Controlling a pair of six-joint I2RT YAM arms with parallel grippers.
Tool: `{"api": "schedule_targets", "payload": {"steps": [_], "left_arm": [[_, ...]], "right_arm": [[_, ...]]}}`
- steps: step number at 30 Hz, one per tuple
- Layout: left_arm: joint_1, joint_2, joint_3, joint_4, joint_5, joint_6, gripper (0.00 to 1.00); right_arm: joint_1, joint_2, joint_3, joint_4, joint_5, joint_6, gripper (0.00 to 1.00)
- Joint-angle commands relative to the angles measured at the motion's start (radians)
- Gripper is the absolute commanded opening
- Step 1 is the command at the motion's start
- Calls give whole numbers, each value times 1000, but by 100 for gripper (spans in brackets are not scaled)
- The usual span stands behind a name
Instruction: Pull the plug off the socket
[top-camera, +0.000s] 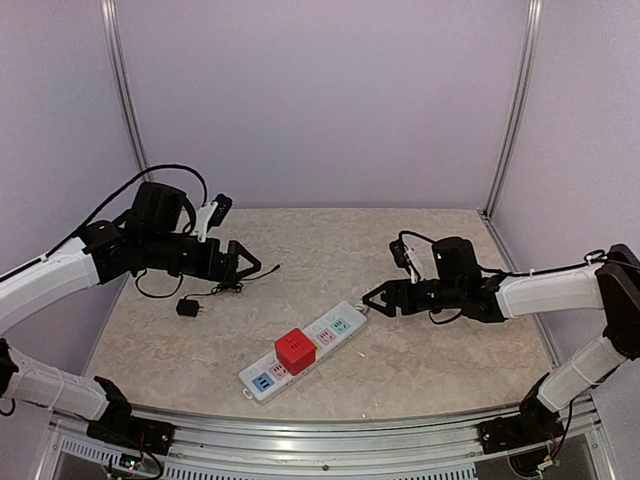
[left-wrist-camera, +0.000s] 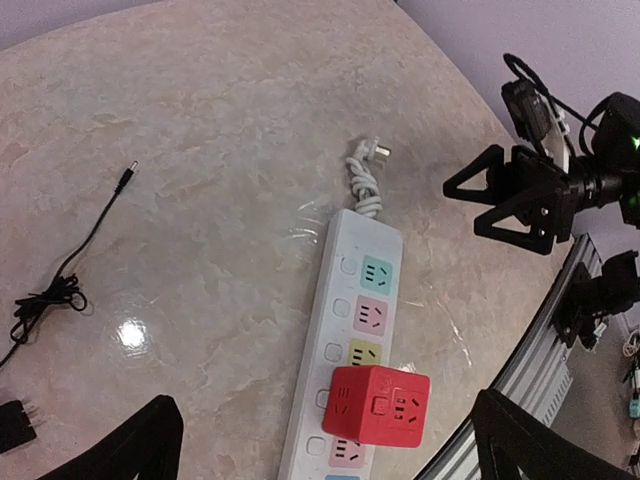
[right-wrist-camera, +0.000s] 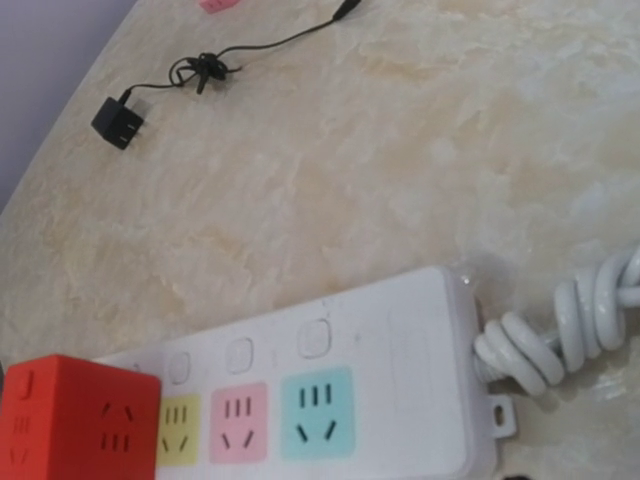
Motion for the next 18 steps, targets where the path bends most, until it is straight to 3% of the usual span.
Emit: {"api": "schedule_targets", "payload": {"steps": [1, 7, 18], "left_arm": [[-144, 91, 63, -190, -128, 80, 99], [-313, 247, 105, -221, -184, 105, 99], [-418, 456, 188, -241, -232, 104, 99]], "right_arm": [[2, -27, -15, -18, -9, -23, 77], [2, -12, -23, 0, -21, -13, 77], [2, -11, -42, 9, -28, -9, 77]]}}
